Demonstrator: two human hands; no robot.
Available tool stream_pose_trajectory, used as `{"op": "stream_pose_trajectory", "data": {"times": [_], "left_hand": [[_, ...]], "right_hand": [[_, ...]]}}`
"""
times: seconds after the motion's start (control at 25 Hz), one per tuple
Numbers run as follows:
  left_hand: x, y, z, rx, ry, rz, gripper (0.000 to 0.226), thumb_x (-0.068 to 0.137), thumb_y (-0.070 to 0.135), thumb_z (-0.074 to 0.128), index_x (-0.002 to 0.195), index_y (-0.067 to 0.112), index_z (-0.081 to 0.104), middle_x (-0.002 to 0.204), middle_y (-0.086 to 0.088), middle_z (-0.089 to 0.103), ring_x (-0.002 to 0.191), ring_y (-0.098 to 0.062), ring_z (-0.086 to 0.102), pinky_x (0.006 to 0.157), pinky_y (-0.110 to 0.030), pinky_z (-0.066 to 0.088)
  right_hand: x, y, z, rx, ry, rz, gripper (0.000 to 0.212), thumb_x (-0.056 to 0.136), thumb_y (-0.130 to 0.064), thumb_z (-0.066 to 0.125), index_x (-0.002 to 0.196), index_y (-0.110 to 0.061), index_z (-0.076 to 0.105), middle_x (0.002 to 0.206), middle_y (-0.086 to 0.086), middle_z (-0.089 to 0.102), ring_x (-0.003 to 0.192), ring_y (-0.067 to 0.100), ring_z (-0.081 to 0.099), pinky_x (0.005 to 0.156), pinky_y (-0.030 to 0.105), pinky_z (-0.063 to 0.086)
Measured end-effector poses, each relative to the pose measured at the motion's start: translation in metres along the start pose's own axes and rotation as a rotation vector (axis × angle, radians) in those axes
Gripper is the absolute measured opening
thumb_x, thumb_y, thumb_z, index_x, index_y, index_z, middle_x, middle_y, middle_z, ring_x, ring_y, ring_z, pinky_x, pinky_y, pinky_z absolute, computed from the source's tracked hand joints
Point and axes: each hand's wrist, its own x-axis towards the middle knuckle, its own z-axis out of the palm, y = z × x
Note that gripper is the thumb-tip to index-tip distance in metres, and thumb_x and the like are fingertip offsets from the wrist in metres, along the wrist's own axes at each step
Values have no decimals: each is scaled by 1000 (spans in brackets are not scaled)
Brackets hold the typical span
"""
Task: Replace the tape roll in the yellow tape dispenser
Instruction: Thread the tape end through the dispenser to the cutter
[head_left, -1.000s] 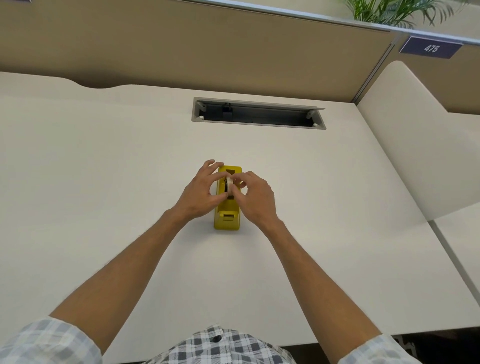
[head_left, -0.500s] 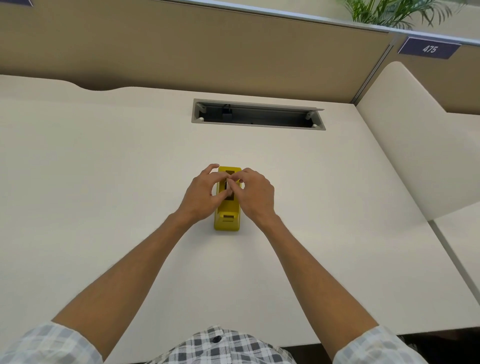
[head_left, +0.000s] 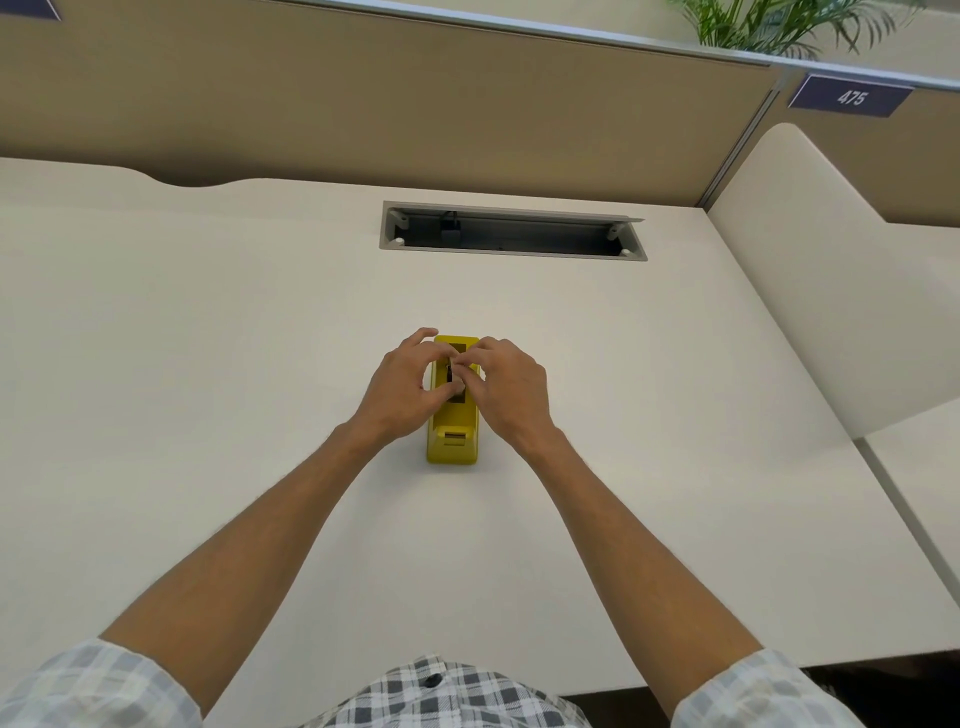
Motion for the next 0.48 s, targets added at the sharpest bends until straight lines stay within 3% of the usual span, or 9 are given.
{"op": "stream_pose_trajectory", "data": {"times": [0.32, 0.48], "left_hand": [[0, -2, 1, 9, 17, 1, 34, 83, 27, 70, 116, 23, 62, 139, -3, 53, 139, -16, 35, 104, -42, 37], [0, -5, 3, 31, 0, 16, 43, 84, 29, 70, 125, 21, 59, 138, 1, 54, 140, -15, 32, 106, -41, 35]], "right_hand": [[-2, -1, -1, -72, 4, -88, 20, 95, -26, 56, 103, -20, 73, 101, -3, 68, 93, 18, 60, 65, 33, 47], [-5, 1, 1, -90, 52, -123, 15, 94, -21, 58, 95, -17, 73, 98, -3, 69, 90, 19, 60, 59, 28, 41]]}}
